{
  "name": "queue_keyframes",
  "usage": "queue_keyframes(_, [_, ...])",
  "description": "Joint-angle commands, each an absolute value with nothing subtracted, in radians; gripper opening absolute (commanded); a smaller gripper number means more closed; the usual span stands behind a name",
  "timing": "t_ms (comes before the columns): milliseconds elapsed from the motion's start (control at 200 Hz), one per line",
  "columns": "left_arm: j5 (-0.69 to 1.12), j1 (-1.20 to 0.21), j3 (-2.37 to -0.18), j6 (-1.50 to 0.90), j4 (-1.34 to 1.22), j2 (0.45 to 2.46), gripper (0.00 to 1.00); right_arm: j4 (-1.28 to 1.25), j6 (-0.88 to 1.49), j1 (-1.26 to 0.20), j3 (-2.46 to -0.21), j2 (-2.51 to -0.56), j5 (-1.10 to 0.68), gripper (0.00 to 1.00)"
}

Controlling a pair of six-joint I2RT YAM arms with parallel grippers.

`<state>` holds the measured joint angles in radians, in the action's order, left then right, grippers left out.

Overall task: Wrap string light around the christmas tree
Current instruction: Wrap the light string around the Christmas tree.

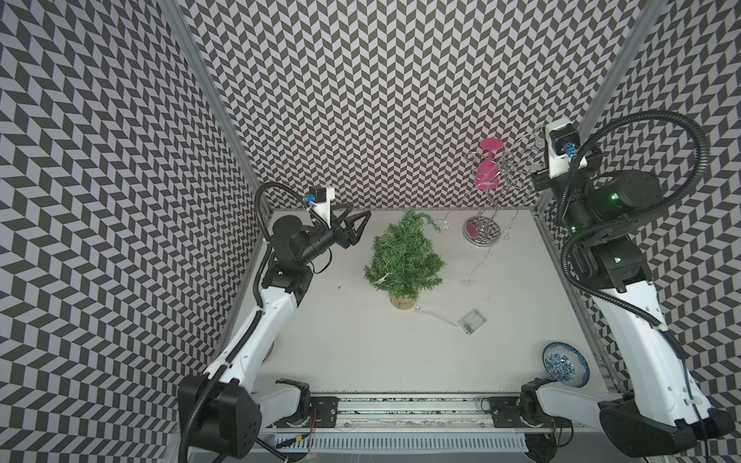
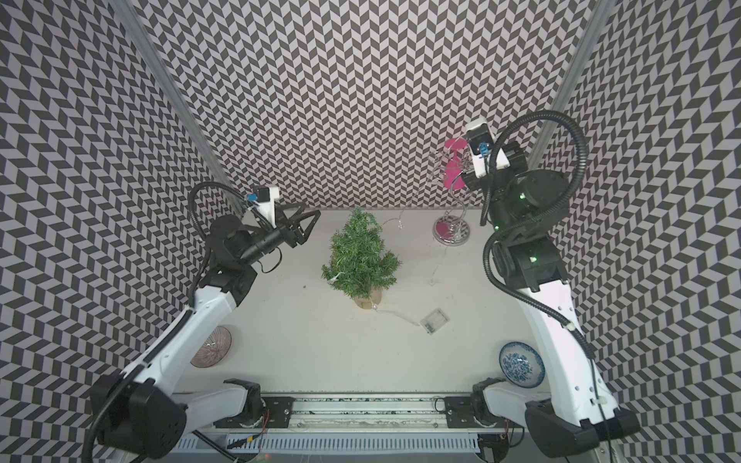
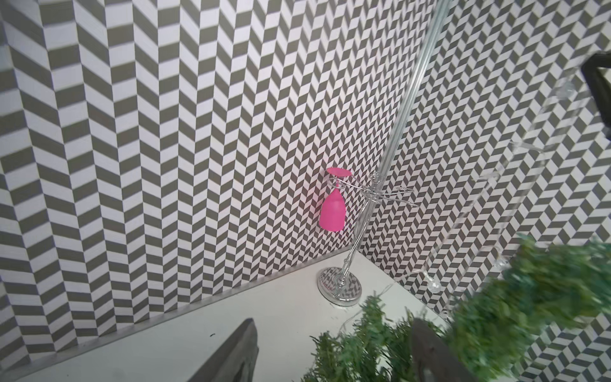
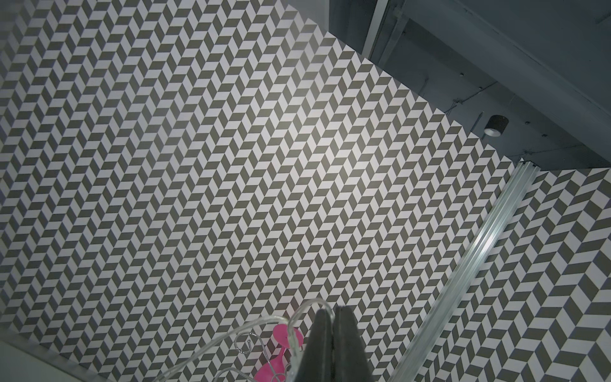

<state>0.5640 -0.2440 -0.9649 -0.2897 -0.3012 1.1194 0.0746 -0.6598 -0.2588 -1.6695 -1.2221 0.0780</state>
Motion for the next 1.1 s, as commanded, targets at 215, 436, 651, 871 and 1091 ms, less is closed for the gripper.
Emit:
queue_keyframes(215, [0.087, -0.857, -0.587, 0.082, -0.535, 0.792, 0.72, 0.092, -0.574, -0.263, -1.710, -1.225, 0.025, 0.00])
queue_keyframes(436, [-0.192, -1.188, -0.577, 0.289, -0.744, 0.995, 0.72, 0.108, -0.549, -0.263, -1.713, -1.211, 0.016, 0.00])
queue_keyframes(651, [-0.225, -1.232, -0.784, 0.250, -0.798, 1.275, 0.72, 0.120, -0.553, -0.263, -1.710, -1.190, 0.028, 0.00])
queue_keyframes(871, [-0.303, -1.281, -0.952, 0.198, -0.829, 1.482, 0.72, 0.130, -0.560, -0.263, -1.706, -1.169, 0.051, 0.00])
queue_keyframes(1091, [-0.334, -1.282, -1.084, 0.126, -0.751, 1.606, 0.70, 0.107, -0.555, -0.264, -1.681, -1.143, 0.054, 0.00])
